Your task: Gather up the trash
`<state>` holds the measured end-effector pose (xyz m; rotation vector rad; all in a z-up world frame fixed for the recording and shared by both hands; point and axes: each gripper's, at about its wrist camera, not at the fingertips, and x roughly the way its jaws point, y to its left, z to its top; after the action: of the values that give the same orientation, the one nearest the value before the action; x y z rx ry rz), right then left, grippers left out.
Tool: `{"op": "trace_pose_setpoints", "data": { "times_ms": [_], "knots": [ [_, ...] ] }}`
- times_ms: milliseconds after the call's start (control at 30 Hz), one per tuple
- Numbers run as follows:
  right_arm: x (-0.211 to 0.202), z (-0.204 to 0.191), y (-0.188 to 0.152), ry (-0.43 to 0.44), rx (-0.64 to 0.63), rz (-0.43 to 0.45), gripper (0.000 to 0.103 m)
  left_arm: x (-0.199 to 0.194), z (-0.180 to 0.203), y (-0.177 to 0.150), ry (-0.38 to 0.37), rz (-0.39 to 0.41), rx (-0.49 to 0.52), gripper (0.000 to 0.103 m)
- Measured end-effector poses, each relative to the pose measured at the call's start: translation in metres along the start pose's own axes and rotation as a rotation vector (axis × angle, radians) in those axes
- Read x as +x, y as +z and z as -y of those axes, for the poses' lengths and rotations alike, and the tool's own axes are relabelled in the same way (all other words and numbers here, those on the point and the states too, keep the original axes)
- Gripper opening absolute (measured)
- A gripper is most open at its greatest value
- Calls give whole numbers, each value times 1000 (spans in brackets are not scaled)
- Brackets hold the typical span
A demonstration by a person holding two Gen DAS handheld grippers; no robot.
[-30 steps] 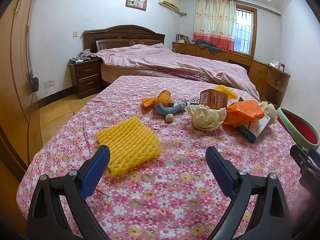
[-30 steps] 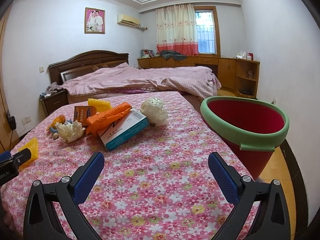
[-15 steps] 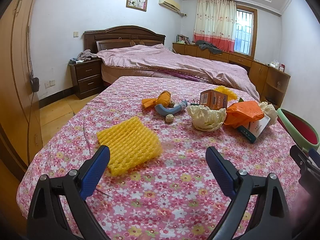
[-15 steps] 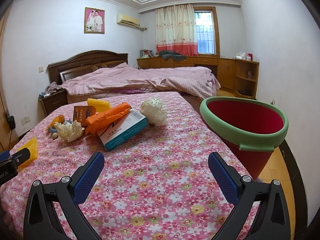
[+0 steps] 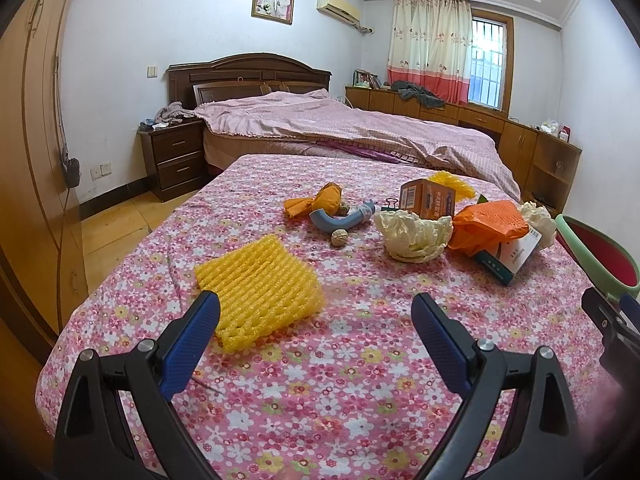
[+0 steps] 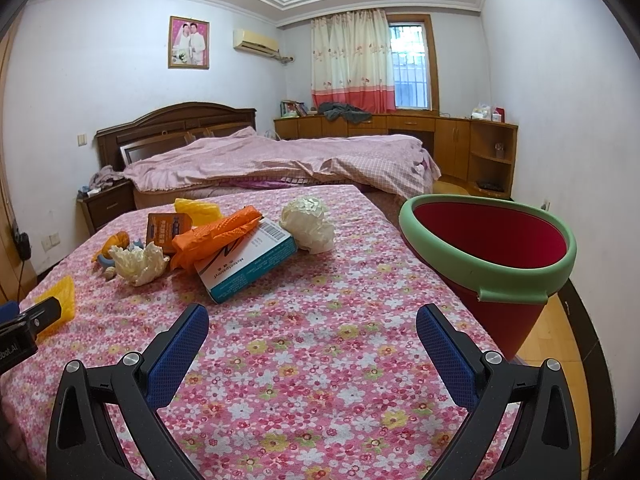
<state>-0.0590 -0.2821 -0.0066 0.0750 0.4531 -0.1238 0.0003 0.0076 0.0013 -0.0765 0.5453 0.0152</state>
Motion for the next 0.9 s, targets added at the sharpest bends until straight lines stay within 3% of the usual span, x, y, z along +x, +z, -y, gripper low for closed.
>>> {"op": "trace_pose_setpoints", "data": {
  "times_ms": [633,900],
  "knots": [
    [-1,1,0,6,4,-3,103,-1,1,1,-1,1,9,96],
    [14,4,10,42,6,-119,103,2,-9,8,-4,-46,29,96]
  ]
}}
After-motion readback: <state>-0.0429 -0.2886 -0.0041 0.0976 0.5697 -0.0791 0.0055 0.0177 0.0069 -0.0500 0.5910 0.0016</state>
